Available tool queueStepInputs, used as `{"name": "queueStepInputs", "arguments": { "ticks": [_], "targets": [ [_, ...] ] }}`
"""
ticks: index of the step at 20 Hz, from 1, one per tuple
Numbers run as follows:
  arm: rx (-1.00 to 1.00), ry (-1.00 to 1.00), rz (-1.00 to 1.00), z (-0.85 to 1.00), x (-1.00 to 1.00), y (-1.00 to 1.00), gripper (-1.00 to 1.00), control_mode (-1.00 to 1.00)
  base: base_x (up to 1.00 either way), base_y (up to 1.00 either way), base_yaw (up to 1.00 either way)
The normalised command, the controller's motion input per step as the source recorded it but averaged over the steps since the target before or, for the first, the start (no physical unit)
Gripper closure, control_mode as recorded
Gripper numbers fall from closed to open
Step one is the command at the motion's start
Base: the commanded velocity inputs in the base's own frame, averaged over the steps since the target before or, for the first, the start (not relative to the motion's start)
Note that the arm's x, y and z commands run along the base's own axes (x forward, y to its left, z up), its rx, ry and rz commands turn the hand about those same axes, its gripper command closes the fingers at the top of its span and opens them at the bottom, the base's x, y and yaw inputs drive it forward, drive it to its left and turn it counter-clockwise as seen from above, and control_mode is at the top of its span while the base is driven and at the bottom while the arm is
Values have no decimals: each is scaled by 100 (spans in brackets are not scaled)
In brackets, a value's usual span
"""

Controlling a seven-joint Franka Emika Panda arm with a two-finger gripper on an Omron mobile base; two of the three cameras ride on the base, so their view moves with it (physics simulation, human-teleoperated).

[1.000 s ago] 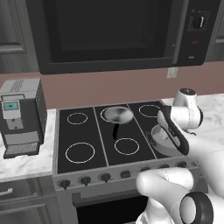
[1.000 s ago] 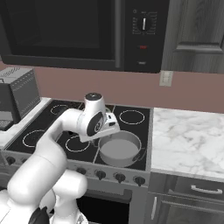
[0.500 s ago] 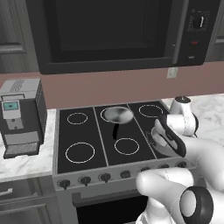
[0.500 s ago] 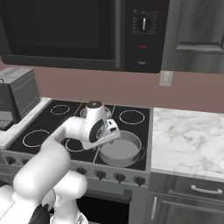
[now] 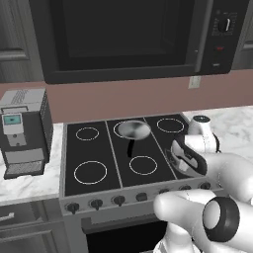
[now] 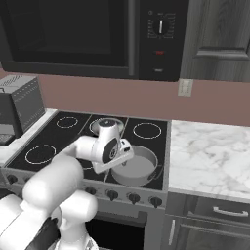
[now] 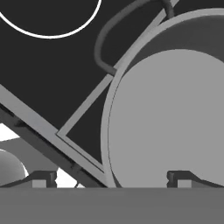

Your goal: Move the pot and pan from the stove into the sink.

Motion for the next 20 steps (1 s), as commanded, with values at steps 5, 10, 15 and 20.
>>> {"name": "queueStepInputs", "arguments": {
  "ticks": [5, 10, 15, 20],
  "targets": [
    [-1, 5, 6, -30, 7, -1, -100, -100, 0, 0, 0],
    [0, 4, 6, -28, 14, -5, -100, -100, 0, 0, 0],
    [0, 2, 6, -28, 22, -13, -100, -100, 0, 0, 0],
    [0, 0, 2, -5, 8, -8, 100, -100, 0, 0, 0]
  ]
}}
